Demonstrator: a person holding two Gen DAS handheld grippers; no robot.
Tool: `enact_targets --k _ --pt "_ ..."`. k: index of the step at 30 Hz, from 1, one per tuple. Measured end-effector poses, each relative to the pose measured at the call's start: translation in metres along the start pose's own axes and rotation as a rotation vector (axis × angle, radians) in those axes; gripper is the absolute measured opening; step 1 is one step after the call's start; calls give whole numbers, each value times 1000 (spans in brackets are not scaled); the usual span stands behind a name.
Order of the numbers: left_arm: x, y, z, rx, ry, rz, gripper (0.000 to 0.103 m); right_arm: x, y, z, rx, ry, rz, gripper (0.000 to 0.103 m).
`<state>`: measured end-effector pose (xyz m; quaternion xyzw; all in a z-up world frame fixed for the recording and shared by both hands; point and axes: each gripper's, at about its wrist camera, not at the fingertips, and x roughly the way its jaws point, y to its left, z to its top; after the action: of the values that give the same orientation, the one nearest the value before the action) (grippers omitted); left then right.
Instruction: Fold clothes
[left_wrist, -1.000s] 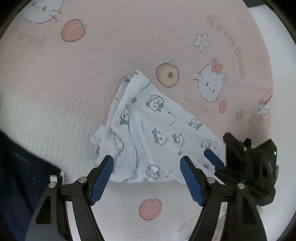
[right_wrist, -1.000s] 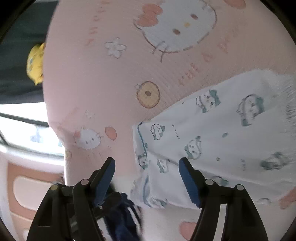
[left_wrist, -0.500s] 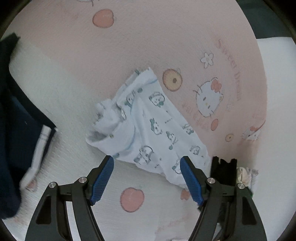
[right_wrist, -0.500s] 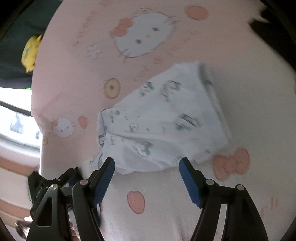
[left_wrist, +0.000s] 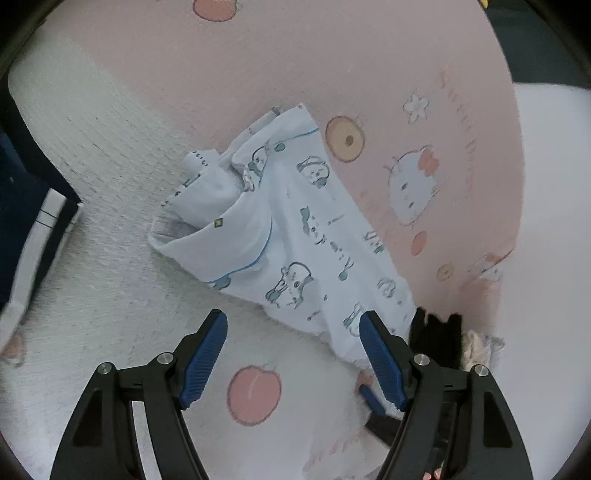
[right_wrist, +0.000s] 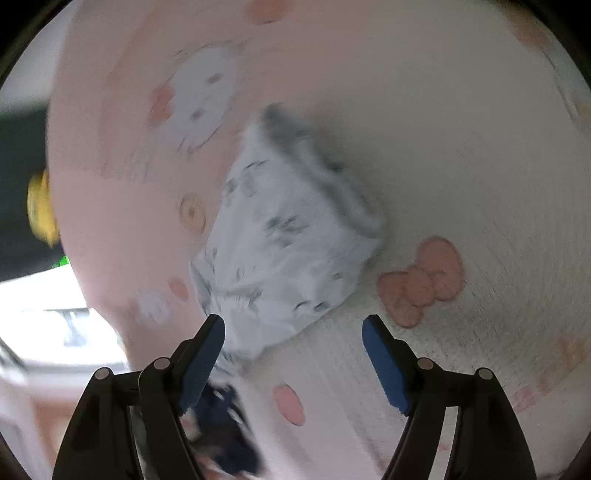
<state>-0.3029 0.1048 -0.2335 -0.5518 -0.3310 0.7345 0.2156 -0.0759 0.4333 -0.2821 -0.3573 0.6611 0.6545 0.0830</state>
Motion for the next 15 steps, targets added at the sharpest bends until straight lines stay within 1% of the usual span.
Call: enact_targets --k 2,3,4,6,8,10,11,13,15 --pt "5 5 -3 -23 -27 -11 73 0 -15 4 99 -13 29 77" --pt "8 9 -4 -42 -35 -17 73 1 -19 6 129 -19 45 77" --pt "11 13 -4 -67 -42 -33 73 1 -23 7 157 -24 63 77" --pt "17 24 -6 -133 -59 -90 73 1 -25 9 180 -38 83 77" --pt "20 36 -8 -198 -89 -142 73 1 -24 10 173 -53 85 77" --pt "21 43 -9 -231 -121 -168 73 3 -22 12 162 -62 93 79" --pt "22 43 -9 -235 -128 -169 73 4 -21 13 156 -67 97 83" --pt "22 42 -9 -241 -141 -166 74 7 -18 16 146 -74 101 84" --pt "24 37 -8 -231 -142 -152 81 10 -14 19 135 -83 105 84"
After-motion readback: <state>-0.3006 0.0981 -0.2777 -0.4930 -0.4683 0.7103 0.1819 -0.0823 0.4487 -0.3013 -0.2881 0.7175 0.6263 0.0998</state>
